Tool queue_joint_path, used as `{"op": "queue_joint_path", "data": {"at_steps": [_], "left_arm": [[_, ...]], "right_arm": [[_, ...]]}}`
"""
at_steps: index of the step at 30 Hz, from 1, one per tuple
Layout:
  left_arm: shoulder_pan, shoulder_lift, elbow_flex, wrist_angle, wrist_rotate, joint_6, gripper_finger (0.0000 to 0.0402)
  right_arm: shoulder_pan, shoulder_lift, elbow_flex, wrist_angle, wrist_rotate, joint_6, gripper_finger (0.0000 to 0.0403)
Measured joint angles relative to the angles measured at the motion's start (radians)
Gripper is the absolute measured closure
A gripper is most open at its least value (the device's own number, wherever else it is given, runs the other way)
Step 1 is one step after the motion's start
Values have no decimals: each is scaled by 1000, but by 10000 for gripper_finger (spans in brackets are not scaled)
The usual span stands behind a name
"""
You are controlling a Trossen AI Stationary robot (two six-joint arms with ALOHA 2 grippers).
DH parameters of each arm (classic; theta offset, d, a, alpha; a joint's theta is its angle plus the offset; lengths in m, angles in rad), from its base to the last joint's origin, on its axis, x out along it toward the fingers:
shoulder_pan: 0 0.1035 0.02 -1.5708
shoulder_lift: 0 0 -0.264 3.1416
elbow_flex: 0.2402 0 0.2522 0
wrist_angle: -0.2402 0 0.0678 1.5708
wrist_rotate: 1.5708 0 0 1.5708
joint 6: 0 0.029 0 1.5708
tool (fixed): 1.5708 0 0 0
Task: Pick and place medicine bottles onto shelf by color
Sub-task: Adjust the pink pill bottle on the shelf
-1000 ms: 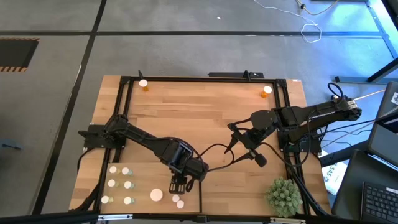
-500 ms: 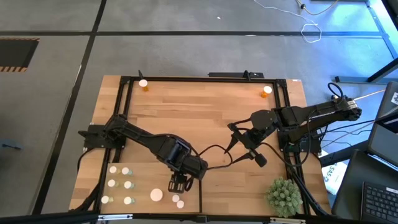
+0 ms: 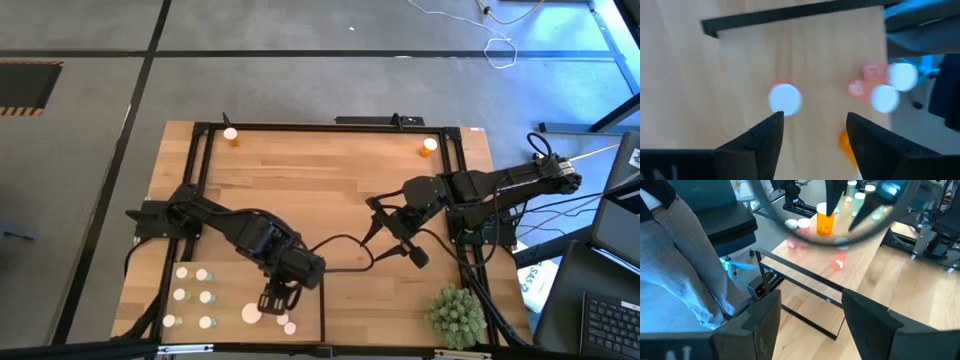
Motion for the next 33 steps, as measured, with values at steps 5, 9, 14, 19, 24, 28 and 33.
{"op": "queue_joint_path", "data": {"at_steps": [5, 9, 14, 19, 24, 28, 33], "left_arm": [[-35, -35, -11, -9, 23, -29, 191], [-72, -40, -11, -16, 24, -69, 191], [-117, -41, -11, 14, -19, -198, 191], [-167, -31, -39, 42, -85, -180, 191], [-188, -24, -105, 109, -105, -179, 191], [-190, -24, -132, 148, -127, -154, 191], [-190, -24, -132, 169, -127, -153, 191]], "right_arm": [[0, 0, 0, 1, 0, 0, 189], [0, 0, 0, 1, 0, 0, 189], [0, 0, 0, 2, 0, 0, 189], [0, 0, 0, 2, 0, 0, 189], [0, 0, 0, 2, 0, 0, 189], [0, 0, 0, 2, 0, 0, 189], [0, 0, 0, 1, 0, 0, 189]]}}
